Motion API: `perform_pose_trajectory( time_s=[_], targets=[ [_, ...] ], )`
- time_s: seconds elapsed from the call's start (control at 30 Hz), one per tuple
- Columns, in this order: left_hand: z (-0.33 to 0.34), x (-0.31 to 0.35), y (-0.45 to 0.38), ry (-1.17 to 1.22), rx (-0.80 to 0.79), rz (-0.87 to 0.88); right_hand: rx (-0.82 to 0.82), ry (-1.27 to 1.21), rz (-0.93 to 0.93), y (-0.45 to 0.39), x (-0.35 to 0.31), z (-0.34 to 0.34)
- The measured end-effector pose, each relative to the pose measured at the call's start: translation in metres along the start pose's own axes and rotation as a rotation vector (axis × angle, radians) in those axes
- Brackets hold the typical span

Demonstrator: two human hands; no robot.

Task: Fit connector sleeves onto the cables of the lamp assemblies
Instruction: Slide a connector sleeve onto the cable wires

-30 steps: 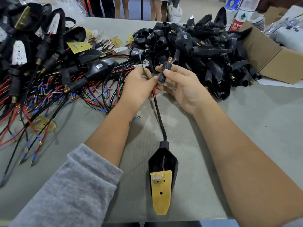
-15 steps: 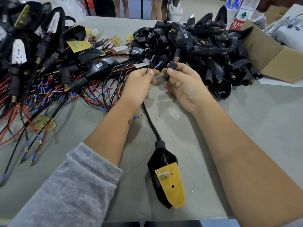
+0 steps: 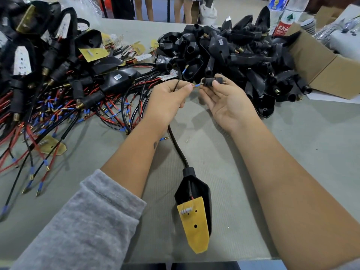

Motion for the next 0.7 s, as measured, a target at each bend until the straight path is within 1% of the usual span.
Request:
perform_pose_trajectory(
  time_s=[0.2,0.5,0.7],
  targets=[
    [-0.003,0.0,-0.001,-0.011,0.025,0.009,-0.059,0.134,-0.007,0.002,0.0,0.006],
    [-0.005,0.0,0.0,-0.028,0.045,0.0,-0.11,0.156,-0.018,0.003,-0.001,0.009],
    [-0.006,0.0,0.001,-0.059,0.031,0.004,-0.183,0.379,-0.076,0.004,0.0,0.015]
  ],
)
Point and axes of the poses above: each hand's wrist, its own y-axis away from the middle knuckle, its own z-axis out of the palm, x = y × z, the point moved 9 cm from there along -y, towards the middle knuckle, and after that the axes turned 2 degrees about x, right-handed, at the moved point
